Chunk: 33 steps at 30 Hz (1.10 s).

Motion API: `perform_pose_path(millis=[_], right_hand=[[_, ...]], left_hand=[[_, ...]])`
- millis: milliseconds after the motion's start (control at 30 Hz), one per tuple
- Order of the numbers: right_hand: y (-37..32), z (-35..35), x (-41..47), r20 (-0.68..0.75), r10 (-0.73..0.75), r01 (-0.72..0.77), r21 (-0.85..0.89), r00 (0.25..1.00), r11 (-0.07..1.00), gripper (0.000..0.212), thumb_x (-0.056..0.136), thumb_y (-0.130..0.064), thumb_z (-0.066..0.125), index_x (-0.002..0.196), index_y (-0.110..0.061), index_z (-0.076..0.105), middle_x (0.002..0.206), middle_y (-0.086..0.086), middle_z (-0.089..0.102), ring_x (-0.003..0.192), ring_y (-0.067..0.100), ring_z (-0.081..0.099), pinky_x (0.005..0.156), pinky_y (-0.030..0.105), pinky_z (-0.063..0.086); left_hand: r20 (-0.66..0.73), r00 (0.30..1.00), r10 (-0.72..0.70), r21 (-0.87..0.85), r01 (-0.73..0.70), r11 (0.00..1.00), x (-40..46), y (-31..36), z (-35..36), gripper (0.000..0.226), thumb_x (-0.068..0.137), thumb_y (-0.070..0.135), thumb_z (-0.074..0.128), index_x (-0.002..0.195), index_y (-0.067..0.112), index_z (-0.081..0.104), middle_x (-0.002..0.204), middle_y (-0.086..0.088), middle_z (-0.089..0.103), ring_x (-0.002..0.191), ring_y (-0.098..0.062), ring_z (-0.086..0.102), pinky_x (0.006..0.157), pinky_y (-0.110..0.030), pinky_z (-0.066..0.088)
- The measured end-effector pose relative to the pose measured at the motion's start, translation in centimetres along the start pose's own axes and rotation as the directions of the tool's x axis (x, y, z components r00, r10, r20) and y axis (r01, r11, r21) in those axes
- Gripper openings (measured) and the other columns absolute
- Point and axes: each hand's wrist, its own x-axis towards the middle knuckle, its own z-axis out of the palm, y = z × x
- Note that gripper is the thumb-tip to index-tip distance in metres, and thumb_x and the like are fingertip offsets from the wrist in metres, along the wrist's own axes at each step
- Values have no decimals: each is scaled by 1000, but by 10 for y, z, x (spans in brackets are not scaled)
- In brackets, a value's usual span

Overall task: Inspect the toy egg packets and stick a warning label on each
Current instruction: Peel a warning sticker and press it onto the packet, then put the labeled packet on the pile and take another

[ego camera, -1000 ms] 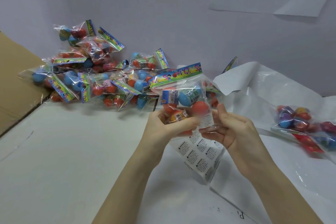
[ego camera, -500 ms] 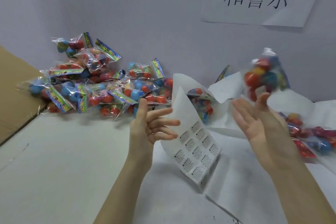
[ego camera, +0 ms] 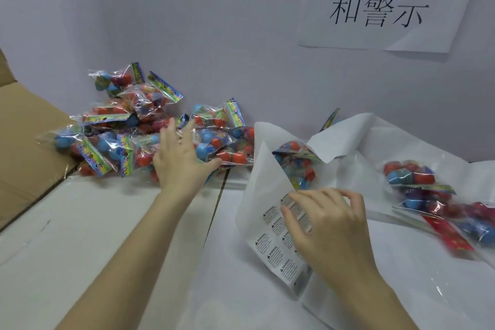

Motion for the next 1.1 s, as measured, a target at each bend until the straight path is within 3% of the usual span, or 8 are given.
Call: perform_pose_path(millis=[167, 400, 500, 600, 667, 767, 933, 1100], right_hand=[[-4, 2, -2, 46, -42, 43, -20, 998, 999, 18, 76, -31, 57, 71, -20, 71, 67, -8, 68, 62, 16, 63, 78, 35, 33], [-4, -4, 2, -69, 24, -23, 21, 997, 1000, 16, 76, -30, 62, 68, -20, 71, 68, -8, 69, 61, 14, 63, 77, 32, 33], [-10, -13, 3, -91, 156, -127, 263, 984, 956, 26, 81, -40, 53, 70, -25, 70, 66, -18, 66, 60, 6, 60, 71, 26, 36], [-22, -26, 11, 303, 318, -422, 795, 898, 435, 44, 67, -70, 54, 76, -30, 72, 73, -17, 70, 68, 2, 62, 68, 12, 43], [-23, -27, 13, 569, 221, -572, 819, 793, -57, 71, 45, -82, 62, 82, -22, 74, 80, 1, 73, 70, 12, 65, 66, 18, 49], [-23, -28, 19, 643, 166, -531, 728, 747, -433, 74, 33, -69, 79, 85, -17, 75, 89, 6, 73, 73, 12, 66, 60, 22, 51], [-9, -34, 20, 657, 175, -475, 680, 734, -559, 72, 56, -56, 73, 104, -3, 69, 86, 10, 73, 75, 20, 68, 63, 31, 55], [-1, -34, 21, 727, 152, -576, 637, 669, -513, 70, 32, -52, 86, 91, -16, 74, 95, 12, 72, 83, 27, 70, 62, 34, 57]], left_hand=[[156, 948, 278, 361, -317, 877, 11, -21, 19, 56, 93, 47, 44, 143, 22, 34, 151, -3, 33, 142, -21, 19, 113, -46, 8], [-391, 920, 8, -287, -130, 949, -9, -8, -13, 26, 95, 16, 50, 111, 4, 66, 90, -21, 71, 75, -30, 60, 76, -38, 43], [-688, 725, 24, -369, -378, 849, -30, 9, -45, 34, 96, 21, 49, 117, -4, 59, 108, -11, 64, 90, -19, 62, 74, -24, 41], [-816, 496, 298, -135, -663, 736, -66, 32, -56, 32, 98, 22, 47, 118, -1, 55, 114, -10, 57, 98, -14, 60, 82, -29, 38], [-755, 447, 480, -41, -763, 645, -91, 46, -48, 30, 89, 10, 54, 119, 5, 56, 120, -4, 56, 108, -14, 59, 86, -32, 38], [-639, 395, 660, 27, -846, 533, -116, 62, -29, 45, 72, 4, 65, 116, 10, 56, 122, 0, 57, 116, -11, 57, 87, -31, 40], [-586, 390, 710, -5, -878, 478, -101, 54, -19, 39, 79, 9, 58, 118, 14, 54, 131, -2, 51, 124, -16, 50, 94, -31, 39], [-513, 642, 570, -318, -759, 568, -103, 41, -2, 37, 93, 29, 48, 127, 13, 45, 139, -8, 35, 135, -18, 33, 106, -38, 33]])
